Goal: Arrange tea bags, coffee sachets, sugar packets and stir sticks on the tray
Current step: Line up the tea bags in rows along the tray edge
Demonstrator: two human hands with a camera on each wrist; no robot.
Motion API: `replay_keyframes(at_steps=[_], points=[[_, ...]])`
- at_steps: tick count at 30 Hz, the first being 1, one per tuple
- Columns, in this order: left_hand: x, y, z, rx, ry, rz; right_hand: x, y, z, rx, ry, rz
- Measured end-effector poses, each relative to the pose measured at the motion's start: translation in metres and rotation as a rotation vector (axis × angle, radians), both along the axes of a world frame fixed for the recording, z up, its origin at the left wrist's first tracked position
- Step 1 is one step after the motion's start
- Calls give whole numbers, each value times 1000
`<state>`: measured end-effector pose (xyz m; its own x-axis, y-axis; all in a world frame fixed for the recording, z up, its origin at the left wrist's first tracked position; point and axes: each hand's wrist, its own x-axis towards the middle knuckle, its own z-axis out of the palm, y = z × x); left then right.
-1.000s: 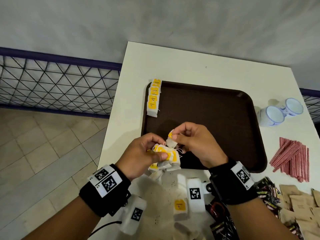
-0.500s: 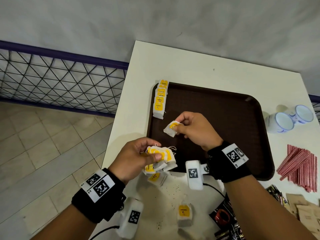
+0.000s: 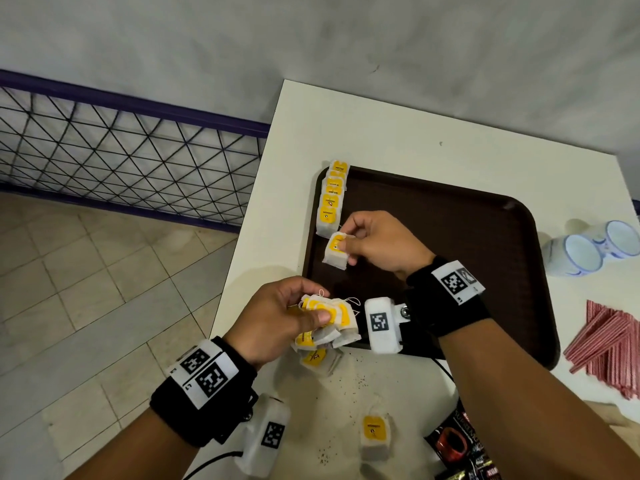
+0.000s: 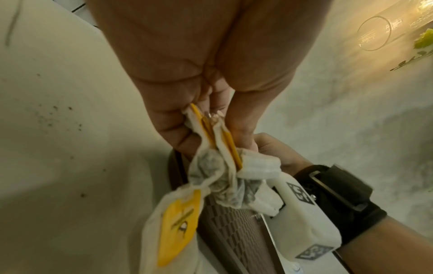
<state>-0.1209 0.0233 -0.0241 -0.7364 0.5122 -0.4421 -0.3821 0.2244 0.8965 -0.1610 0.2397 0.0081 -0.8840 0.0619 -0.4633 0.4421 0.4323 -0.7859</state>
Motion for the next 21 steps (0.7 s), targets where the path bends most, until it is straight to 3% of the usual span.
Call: replay_keyframes(at_steps=[21], points=[[-8,-4,1,-16,-2,3,-34,-10,-34,11,-24,-147]])
